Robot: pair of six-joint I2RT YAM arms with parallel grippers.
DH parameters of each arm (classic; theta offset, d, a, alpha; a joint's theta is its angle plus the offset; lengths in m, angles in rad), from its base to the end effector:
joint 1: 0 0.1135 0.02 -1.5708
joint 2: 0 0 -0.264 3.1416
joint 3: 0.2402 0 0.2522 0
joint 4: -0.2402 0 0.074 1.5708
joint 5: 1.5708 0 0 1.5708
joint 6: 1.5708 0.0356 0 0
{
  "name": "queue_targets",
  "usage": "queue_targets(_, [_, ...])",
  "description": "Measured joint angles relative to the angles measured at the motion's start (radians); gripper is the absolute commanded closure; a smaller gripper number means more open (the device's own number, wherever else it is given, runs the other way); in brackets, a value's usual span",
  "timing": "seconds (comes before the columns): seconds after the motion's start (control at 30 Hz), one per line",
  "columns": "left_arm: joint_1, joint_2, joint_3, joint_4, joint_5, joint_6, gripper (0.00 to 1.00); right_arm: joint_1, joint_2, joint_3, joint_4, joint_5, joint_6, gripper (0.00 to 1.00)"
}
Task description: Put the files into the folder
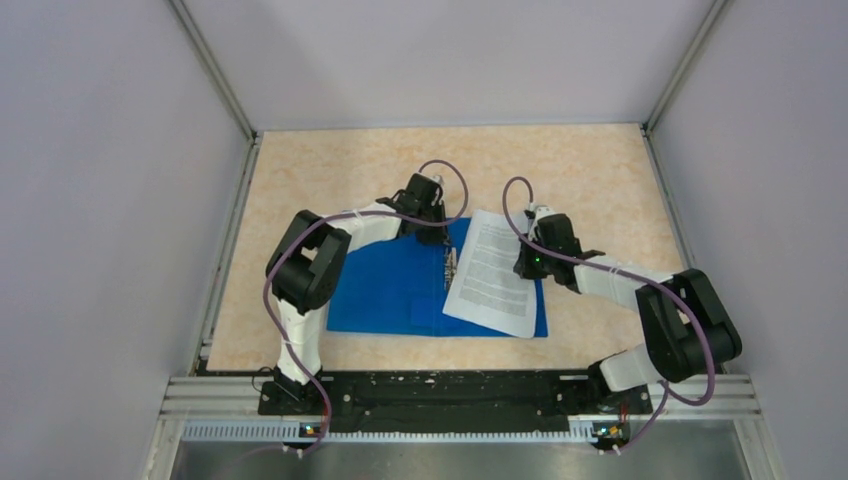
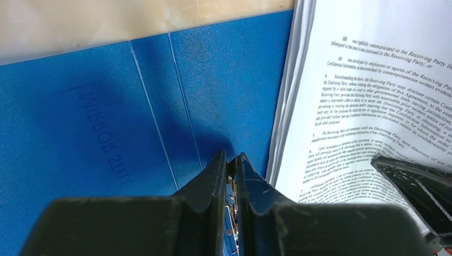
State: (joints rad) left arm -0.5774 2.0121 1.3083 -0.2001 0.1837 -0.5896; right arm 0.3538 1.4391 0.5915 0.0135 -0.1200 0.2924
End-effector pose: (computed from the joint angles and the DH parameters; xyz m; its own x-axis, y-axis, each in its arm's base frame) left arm 0.3532 -0.2379 0.1538 -0.8982 -0.0673 -0.4343 0.1587 0.8719 -0.4632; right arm 0.2479 0.0961 0.1503 -0.7862 0.0147 -0.6178 -0.2013 0.9391 0.2786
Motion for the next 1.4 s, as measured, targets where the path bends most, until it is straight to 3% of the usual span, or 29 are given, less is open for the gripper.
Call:
queue_targets(0.67, [0.002,0.031,0.075,-0.089,-0.013,0.019,1.0,0.07,0.0,0.082,-0.05,-0.019,-0.157,1.0])
queue_targets(1.4, [0.008,0.032,0.081,-0.097,-0.056,-0.027,1.0,0.07,0.083,0.134,-0.064,-0.039,-0.204,1.0])
